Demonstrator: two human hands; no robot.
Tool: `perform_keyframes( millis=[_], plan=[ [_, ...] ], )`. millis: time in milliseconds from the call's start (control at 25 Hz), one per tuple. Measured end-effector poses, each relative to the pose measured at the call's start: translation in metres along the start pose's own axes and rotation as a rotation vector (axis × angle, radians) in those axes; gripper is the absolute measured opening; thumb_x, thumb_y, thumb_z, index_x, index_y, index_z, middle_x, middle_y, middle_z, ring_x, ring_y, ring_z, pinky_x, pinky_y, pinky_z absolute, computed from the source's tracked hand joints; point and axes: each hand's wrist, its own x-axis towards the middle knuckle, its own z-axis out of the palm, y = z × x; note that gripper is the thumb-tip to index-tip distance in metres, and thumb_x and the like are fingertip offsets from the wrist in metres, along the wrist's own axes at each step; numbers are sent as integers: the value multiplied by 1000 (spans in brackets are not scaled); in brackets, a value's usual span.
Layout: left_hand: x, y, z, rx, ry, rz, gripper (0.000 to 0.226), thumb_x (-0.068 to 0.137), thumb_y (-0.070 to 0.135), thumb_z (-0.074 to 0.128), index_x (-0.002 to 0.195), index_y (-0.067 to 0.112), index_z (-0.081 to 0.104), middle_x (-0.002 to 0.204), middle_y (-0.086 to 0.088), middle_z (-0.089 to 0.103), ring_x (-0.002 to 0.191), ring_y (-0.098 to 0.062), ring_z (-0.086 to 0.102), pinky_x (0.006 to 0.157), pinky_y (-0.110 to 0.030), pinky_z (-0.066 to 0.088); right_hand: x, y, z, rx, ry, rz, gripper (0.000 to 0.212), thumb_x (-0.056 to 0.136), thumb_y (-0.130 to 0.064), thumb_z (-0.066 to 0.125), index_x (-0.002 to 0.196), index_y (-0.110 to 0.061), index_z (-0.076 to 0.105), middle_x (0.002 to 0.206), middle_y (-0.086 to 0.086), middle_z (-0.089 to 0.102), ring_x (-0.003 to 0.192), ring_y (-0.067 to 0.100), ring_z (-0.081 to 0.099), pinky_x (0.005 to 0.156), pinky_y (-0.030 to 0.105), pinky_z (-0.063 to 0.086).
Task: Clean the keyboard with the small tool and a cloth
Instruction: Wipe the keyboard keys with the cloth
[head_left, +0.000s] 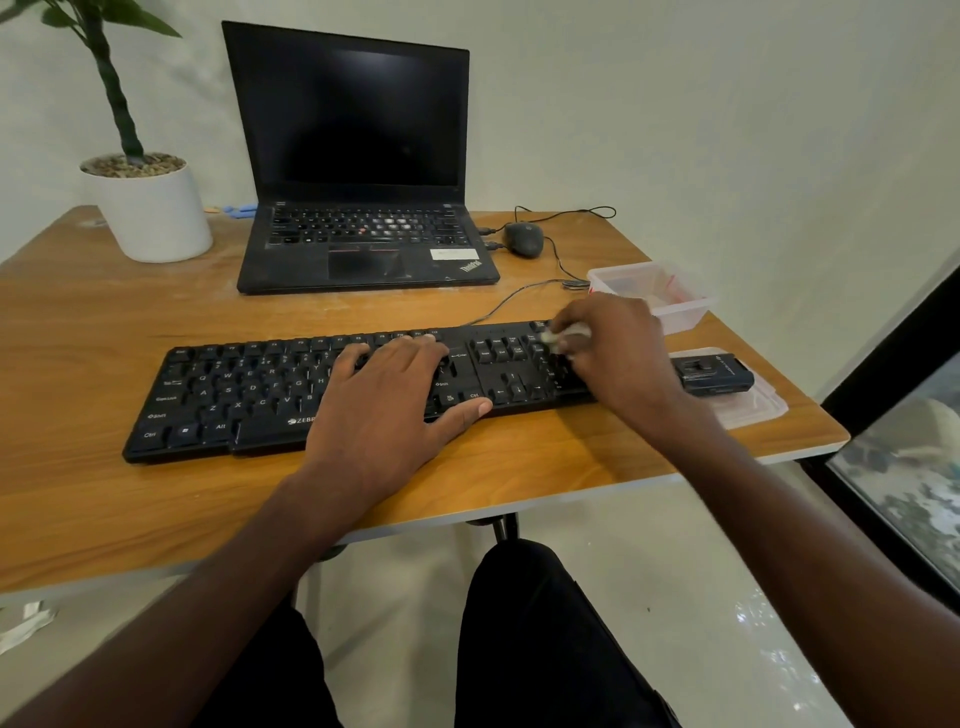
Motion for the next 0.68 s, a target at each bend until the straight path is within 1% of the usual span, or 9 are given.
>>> perform_keyframes(
  millis=[80, 160, 200, 280, 400, 440, 480, 560, 680],
  plan=[
    [0, 0, 0, 0, 1, -1, 83, 94, 86, 27, 152, 29, 45, 160, 4, 49, 149, -14, 42, 128, -49, 21, 0, -16, 10, 97, -51, -113, 19, 90, -12, 77, 106, -21, 79, 110, -4, 74, 100, 10, 61, 87, 28, 45],
    [-1, 0, 0, 7, 4, -3, 83, 94, 87, 27, 152, 30, 45, 160, 4, 49, 149, -14, 41, 128, -49, 21, 1, -14, 15, 8, -80, -212, 19, 89, -7, 76, 102, -20, 79, 109, -3, 72, 100, 13, 62, 90, 33, 52],
    [0, 0, 0, 10, 4, -2, 83, 94, 87, 27, 152, 30, 45, 160, 5, 49, 149, -13, 41, 128, -49, 20, 2, -5, 12, -12, -62, -191, 21, 87, -3, 76, 100, -19, 79, 108, -2, 72, 98, 13, 62, 89, 31, 52],
    [0, 0, 1, 10, 2, -6, 83, 94, 87, 27, 152, 31, 45, 160, 6, 48, 150, -13, 40, 129, -50, 19, 2, 19, 0, -44, 11, -53, 20, 87, -2, 76, 102, -16, 80, 110, 2, 74, 100, 16, 65, 88, 28, 50],
    [1, 0, 1, 5, 6, -10, 83, 94, 87, 28, 153, 31, 45, 161, 6, 48, 150, -13, 40, 129, -50, 18, -1, 37, -8, -91, 28, 83, 20, 90, -7, 75, 107, -15, 80, 118, 5, 75, 118, 26, 65, 96, 40, 52],
    [1, 0, 1, 4, 6, -10, 83, 94, 87, 28, 153, 31, 45, 161, 6, 48, 150, -14, 40, 129, -50, 17, 0, 36, -7, -62, 44, 84, 21, 91, -8, 75, 110, -15, 80, 120, 5, 75, 120, 26, 64, 97, 39, 51],
    [0, 1, 0, 4, 7, -9, 83, 94, 87, 28, 153, 31, 45, 161, 5, 48, 150, -14, 41, 129, -50, 17, 0, 32, -7, -21, 76, 74, 21, 92, -10, 74, 112, -15, 79, 121, 5, 74, 118, 25, 65, 94, 35, 50],
    [0, 1, -1, 6, 4, -12, 84, 93, 88, 27, 153, 31, 44, 162, 6, 47, 151, -14, 40, 130, -50, 16, 1, 23, -6, 41, 127, 36, 23, 93, -13, 74, 115, -14, 77, 117, 5, 75, 109, 22, 67, 87, 27, 44],
    [0, 2, -1, 9, 1, -18, 85, 92, 88, 25, 153, 33, 43, 162, 7, 47, 151, -13, 39, 130, -50, 14, 1, 17, -6, -9, -12, 21, 23, 91, -14, 76, 113, -18, 79, 114, 6, 76, 103, 19, 64, 84, 27, 42]
  ],
)
